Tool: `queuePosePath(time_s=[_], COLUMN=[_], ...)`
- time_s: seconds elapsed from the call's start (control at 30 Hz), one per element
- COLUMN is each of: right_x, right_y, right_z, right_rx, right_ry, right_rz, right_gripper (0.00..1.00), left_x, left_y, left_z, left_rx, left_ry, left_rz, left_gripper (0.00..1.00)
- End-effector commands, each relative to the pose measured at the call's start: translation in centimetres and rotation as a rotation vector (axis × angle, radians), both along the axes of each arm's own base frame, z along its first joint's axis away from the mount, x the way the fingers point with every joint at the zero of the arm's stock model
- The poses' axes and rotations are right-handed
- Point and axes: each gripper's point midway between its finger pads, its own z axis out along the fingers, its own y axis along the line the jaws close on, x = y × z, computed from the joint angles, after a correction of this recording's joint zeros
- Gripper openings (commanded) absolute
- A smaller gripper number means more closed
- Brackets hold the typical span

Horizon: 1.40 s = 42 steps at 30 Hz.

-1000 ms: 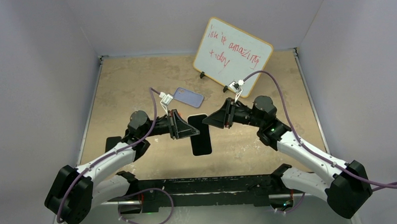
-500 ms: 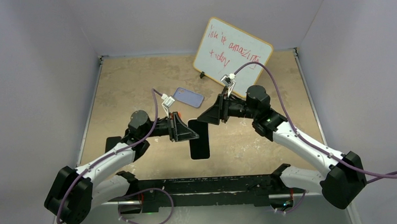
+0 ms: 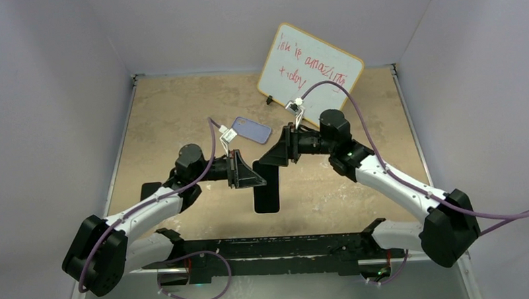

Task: Put the phone into the phone case

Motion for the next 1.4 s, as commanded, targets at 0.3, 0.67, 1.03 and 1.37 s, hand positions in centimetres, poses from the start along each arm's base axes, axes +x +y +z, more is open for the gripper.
queuePosePath(time_s=[0.3,0.67,1.03,1.37], right_x=[-0.6,0.0,-0.8,-3.7], right_y=[0.9,-0.5,-2.8,-3.1], right_z=[1.7,3.6,1.3,-0.1], right_rx=[0.037,0.046,0.046,0.101], right_ry=[-0.096,-0.236,-0.116,-0.045], right_rz=[0.085,-0.039,-0.177,-0.090], right_gripper=[0.44,0.00,0.58,0.65], left_x=[0.8,3.2,2.7,2.7], left_y=[-0.5,-0.1,-0.5,0.1], left_z=[3.5,-0.2,4.7,8.3], left_rx=[-0.044,0.178,0.006,-0.100], left_ry=[-0.128,-0.016,-0.045,-0.163], left_rz=[-0.020,0.094,0.093,0.159], left_gripper=[0.00,0.00,0.00,0.00])
